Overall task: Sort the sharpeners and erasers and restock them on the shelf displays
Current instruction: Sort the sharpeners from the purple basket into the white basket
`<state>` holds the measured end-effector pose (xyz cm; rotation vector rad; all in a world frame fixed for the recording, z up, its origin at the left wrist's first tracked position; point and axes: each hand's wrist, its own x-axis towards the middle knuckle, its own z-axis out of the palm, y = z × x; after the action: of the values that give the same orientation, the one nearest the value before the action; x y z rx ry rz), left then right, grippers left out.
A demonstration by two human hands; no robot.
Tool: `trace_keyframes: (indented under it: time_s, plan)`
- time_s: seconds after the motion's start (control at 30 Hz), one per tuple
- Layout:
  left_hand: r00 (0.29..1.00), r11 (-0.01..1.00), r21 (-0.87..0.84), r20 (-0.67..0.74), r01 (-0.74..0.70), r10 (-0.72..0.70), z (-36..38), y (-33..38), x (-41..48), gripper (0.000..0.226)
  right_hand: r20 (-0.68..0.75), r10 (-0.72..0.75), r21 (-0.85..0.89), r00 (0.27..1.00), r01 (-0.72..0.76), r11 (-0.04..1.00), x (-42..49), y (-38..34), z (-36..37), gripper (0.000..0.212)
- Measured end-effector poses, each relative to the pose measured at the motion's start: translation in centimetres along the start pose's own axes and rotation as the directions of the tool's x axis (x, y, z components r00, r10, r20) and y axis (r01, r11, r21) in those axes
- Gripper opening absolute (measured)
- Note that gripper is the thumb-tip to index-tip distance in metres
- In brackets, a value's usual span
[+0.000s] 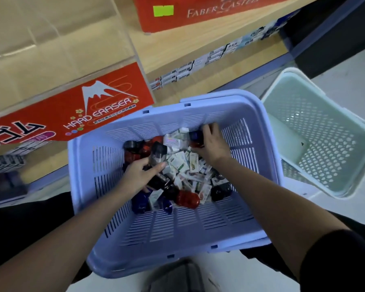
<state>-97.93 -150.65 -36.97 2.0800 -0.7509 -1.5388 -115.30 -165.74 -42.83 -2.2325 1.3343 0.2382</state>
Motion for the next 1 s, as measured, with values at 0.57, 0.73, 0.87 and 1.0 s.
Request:
trace_keyframes:
  time_s: [0.57, 0.73, 0.87, 1.0]
  plan:
    - [0.913, 0.915, -0.028, -0.075, -0.403, 0.400, 3.6, 13.3, -3.6, 0.015, -0.293, 0.211, 0.661, 0.933, 0.038, 0.750, -9.8, -0.7, -15.3, 0.037]
    - [0.868, 0.871, 0.059, 0.137, -0.488, 0.478, 10.1, 22.2, -1.0, 0.023, -0.162, 0.553, 0.768, 0.818, -0.247, 0.590, -10.6, 10.6, -18.3, 0.042]
    - [0.865, 0.761, 0.414, 0.297, -0.499, 0.405, 16.4, 25.8, 3.8, 0.036, 0.061, 0.683, 0.815, 0.728, -0.431, 0.387, -9.4, 16.7, -15.9, 0.045]
    - [0.901, 0.451, 0.781, 0.369, -0.433, 0.226, 20.5, 26.0, 7.8, 0.032, 0.204, 0.685, 0.786, 0.699, -0.534, 0.311, -8.7, 18.7, -12.8, 0.034]
